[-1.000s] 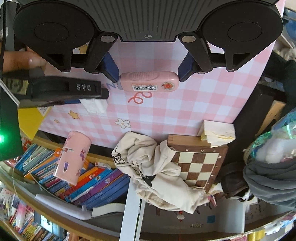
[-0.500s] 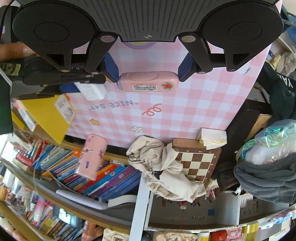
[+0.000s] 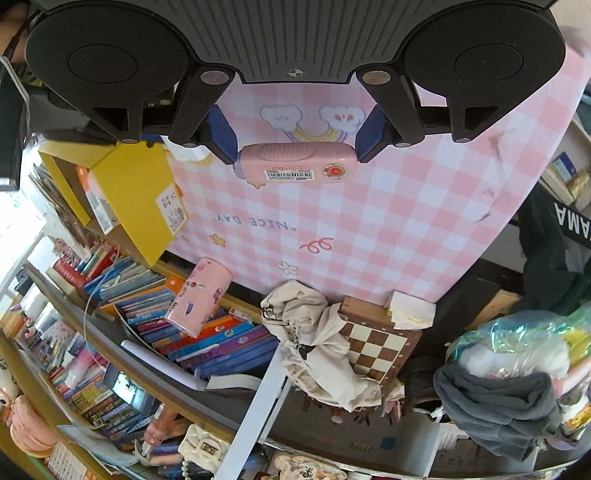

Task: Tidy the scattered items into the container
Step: 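Lift and carry the plug and eraser with both tools toward the yellow box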

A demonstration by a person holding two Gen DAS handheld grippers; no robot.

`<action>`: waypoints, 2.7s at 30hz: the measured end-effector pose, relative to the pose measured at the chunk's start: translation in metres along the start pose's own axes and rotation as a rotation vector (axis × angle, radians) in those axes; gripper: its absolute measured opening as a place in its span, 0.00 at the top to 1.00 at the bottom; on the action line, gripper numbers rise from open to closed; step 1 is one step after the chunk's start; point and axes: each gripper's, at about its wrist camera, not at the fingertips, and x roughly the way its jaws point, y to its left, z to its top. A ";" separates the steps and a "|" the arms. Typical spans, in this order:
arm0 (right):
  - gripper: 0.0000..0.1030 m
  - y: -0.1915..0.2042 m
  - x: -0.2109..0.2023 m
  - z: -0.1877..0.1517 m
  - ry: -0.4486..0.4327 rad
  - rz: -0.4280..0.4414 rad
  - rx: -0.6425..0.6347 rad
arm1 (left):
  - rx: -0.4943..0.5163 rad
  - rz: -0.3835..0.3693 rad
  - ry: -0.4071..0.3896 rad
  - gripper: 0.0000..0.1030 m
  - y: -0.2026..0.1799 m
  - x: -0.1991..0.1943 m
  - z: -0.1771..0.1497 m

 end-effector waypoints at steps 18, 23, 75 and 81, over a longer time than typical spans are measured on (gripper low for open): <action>0.54 0.017 -0.038 -0.035 0.009 -0.043 0.040 | -0.039 -0.065 -0.018 0.32 0.002 -0.027 -0.019; 0.54 0.017 -0.045 -0.037 0.005 -0.061 0.046 | -0.047 -0.076 -0.021 0.32 0.002 -0.029 -0.022; 0.54 -0.037 -0.115 -0.106 0.033 -0.318 0.271 | 0.098 -0.336 0.126 0.32 -0.077 0.009 -0.044; 0.54 -0.051 -0.122 -0.112 0.020 -0.333 0.307 | 0.133 -0.348 0.136 0.32 -0.096 0.016 -0.044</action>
